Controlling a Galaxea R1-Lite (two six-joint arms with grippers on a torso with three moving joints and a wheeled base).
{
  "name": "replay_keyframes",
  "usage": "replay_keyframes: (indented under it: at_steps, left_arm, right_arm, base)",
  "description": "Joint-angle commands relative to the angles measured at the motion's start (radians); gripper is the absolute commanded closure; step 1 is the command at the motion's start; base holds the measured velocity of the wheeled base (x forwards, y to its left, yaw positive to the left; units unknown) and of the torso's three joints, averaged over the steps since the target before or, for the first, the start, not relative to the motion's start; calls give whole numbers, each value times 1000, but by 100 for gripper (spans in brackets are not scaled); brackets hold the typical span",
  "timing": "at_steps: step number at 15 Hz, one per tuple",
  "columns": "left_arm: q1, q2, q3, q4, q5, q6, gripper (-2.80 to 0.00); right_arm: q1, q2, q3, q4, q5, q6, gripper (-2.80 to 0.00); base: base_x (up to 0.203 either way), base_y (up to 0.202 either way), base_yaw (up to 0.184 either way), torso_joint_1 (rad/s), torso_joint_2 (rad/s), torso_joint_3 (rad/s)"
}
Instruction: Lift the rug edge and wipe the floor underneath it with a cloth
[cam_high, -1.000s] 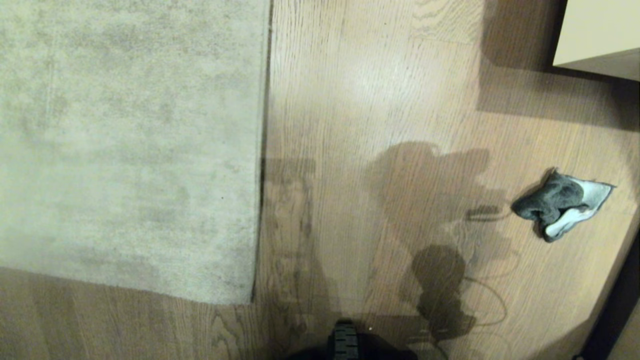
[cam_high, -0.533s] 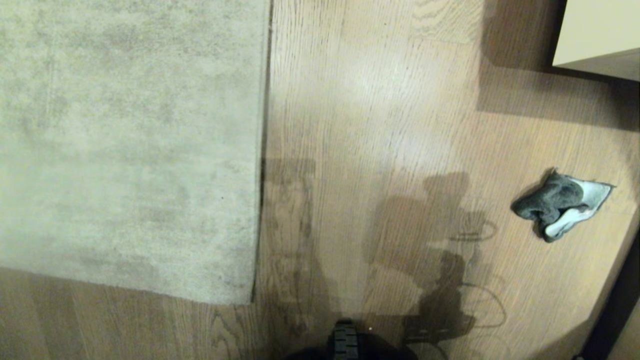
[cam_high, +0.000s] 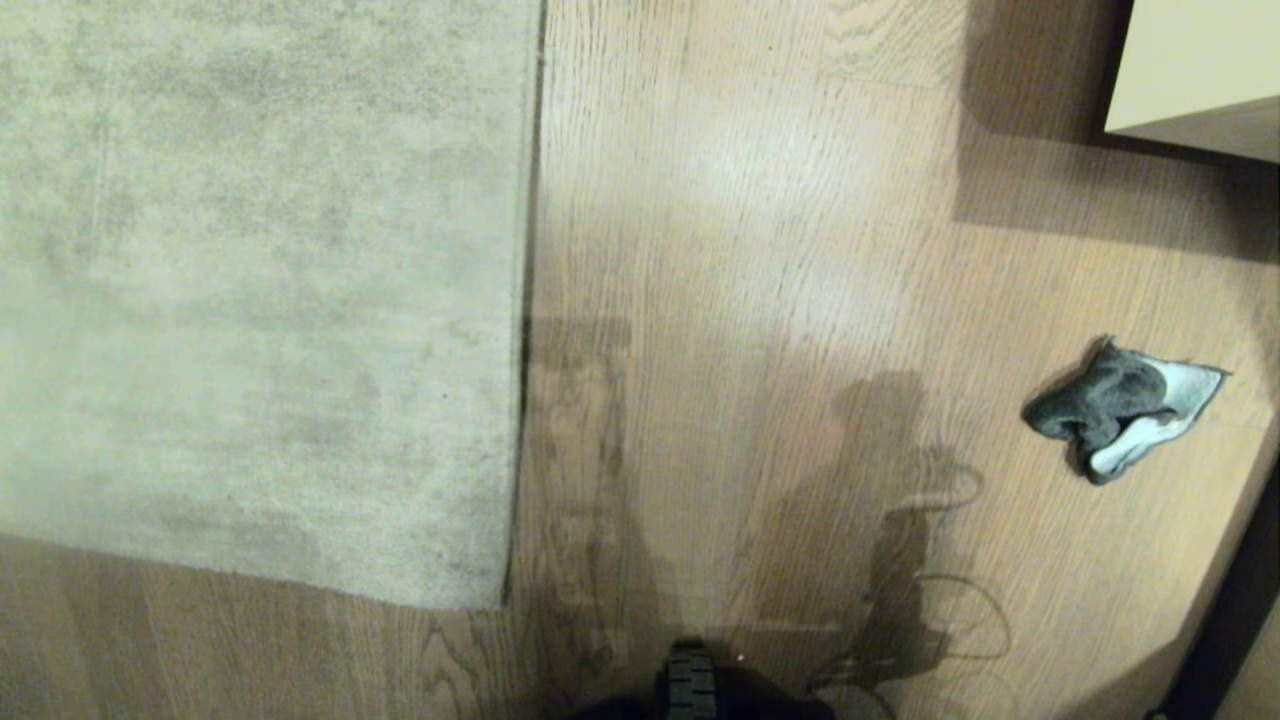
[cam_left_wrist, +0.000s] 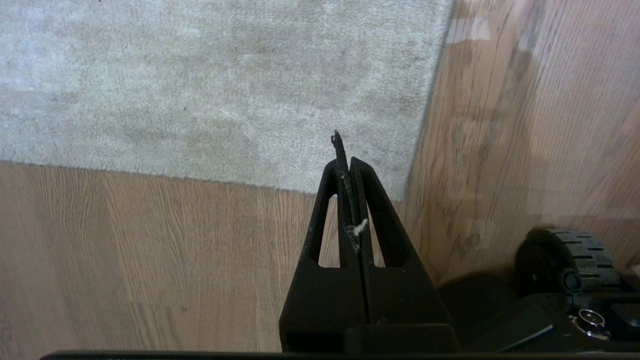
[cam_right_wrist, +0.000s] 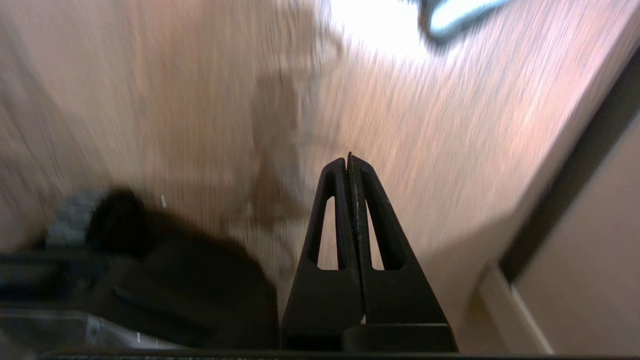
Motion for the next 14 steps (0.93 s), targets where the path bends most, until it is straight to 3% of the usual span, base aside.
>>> replay_keyframes:
  at_steps: [1, 4, 14]
  left_arm:
    - [0, 1, 0, 0, 0, 0, 0]
    - [0, 1, 0, -1, 0, 0, 0]
    - [0, 1, 0, 0, 0, 0, 0]
  right_arm:
    - [9, -86, 0, 2, 1, 10, 0]
    - [9, -87, 0, 2, -1, 47, 0]
    - [9, -86, 0, 2, -1, 49, 0]
  base:
    - [0, 0, 0, 0, 0, 0]
    - [0, 0, 0, 0, 0, 0]
    - [0, 0, 0, 0, 0, 0]
